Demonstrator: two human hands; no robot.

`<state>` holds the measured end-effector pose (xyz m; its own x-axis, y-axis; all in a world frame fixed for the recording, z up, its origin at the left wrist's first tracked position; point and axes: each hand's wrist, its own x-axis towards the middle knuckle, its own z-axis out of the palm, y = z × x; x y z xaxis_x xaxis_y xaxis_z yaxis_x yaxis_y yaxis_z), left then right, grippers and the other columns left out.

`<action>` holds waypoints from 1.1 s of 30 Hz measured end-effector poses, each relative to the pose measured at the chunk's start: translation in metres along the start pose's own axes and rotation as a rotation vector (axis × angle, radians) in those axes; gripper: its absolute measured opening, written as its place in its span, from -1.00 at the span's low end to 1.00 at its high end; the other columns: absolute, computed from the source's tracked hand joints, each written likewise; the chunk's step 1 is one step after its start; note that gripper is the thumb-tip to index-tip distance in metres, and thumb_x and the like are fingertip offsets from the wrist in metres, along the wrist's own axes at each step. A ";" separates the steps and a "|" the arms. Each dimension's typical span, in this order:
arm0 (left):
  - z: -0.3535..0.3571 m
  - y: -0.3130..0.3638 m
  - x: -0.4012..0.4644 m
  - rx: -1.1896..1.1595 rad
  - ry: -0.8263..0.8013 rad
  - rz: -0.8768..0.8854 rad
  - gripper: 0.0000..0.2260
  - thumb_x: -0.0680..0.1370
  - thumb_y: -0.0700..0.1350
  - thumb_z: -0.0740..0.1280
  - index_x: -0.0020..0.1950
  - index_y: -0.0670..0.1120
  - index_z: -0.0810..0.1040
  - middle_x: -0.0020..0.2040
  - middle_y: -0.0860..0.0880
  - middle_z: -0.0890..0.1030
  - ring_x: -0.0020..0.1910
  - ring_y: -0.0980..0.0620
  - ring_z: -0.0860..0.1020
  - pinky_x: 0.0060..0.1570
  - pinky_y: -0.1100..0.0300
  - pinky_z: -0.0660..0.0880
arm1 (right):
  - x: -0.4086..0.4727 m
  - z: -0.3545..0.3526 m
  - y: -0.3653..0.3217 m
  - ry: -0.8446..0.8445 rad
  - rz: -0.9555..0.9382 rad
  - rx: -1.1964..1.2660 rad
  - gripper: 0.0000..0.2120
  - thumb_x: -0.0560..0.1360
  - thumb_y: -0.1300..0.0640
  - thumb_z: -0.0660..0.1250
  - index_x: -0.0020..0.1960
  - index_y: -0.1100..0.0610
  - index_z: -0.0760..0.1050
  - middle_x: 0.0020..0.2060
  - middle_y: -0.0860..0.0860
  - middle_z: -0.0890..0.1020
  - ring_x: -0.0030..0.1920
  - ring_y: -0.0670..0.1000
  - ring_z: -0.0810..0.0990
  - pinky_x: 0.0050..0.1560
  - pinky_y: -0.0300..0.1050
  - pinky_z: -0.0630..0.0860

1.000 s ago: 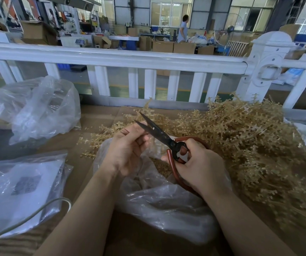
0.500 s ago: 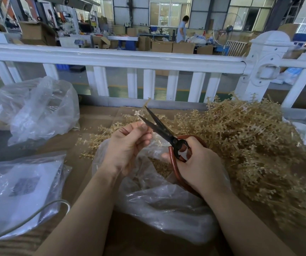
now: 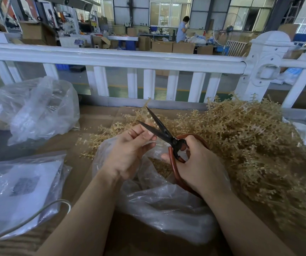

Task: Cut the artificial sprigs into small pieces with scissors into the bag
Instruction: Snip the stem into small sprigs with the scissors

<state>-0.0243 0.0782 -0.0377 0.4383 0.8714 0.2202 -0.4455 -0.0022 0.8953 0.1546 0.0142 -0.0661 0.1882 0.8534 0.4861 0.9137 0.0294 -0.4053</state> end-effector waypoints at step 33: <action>-0.004 -0.007 0.002 -0.035 -0.041 -0.044 -0.99 0.51 -0.16 0.39 -0.11 -0.09 0.60 -0.22 0.01 0.62 -0.21 0.14 0.54 -0.14 0.21 0.37 | -0.003 -0.004 -0.003 0.071 -0.044 0.020 -0.49 0.44 -0.45 0.34 -0.22 -0.02 0.34 -0.39 -0.13 0.55 -0.38 -0.05 0.56 -0.37 -0.04 0.57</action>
<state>-0.0236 0.0824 -0.0452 0.4891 0.8496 0.1975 -0.4517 0.0530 0.8906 0.1530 0.0092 -0.0636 0.1733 0.8121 0.5572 0.9146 0.0772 -0.3970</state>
